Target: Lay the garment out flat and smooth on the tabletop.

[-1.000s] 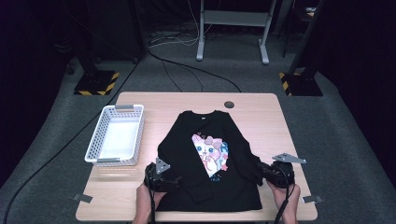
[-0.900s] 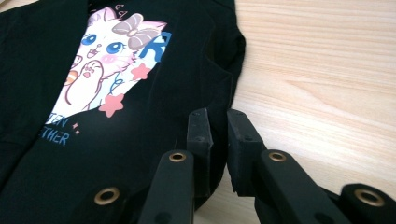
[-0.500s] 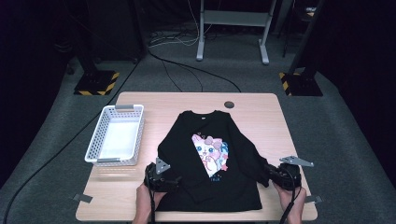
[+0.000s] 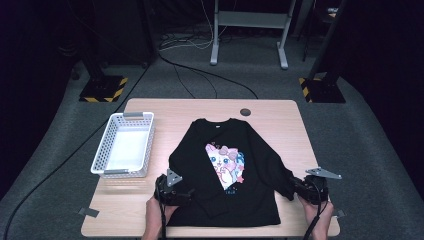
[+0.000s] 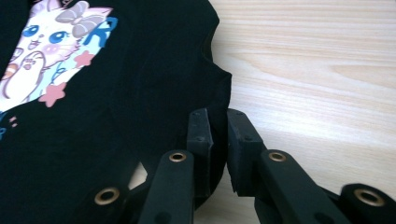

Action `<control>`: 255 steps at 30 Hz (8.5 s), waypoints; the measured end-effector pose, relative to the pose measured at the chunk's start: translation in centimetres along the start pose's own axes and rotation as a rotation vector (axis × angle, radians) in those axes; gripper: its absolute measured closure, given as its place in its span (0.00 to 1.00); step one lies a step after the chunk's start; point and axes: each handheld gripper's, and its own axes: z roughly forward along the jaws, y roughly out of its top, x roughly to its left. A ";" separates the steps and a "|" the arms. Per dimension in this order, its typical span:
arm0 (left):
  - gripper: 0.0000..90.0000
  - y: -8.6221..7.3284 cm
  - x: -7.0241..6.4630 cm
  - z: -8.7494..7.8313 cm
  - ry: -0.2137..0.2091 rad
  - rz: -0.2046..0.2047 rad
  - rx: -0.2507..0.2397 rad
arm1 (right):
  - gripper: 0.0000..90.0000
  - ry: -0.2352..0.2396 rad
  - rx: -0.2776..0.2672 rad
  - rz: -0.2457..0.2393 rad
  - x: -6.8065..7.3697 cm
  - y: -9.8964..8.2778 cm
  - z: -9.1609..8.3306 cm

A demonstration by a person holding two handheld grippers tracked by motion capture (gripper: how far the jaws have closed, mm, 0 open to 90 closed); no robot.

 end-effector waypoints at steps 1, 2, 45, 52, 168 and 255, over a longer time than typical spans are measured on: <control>0.11 0.0 0.0 0.0 0.000 0.000 0.000 | 0.90 -0.002 0.001 0.003 -0.1 0.0 0.0; 0.11 0.0 0.0 0.0 0.000 0.000 0.000 | 0.90 -0.005 0.001 0.006 -0.2 0.0 0.0; 0.12 0.0 0.0 0.0 0.004 -0.005 -0.002 | 0.19 -0.012 0.097 0.033 -1.7 0.3 2.5; 0.12 0.0 0.0 0.0 0.004 -0.005 -0.003 | 0.18 -0.050 0.087 0.059 -3.4 0.4 3.6; 0.93 3.7 -9.0 -0.1 -0.060 0.027 -0.054 | 0.07 -0.050 0.018 -0.130 1.2 -1.6 4.6; 0.32 -5.4 7.2 -11.3 0.212 -0.401 -0.217 | 0.09 -0.048 0.013 -0.132 1.2 -1.6 4.6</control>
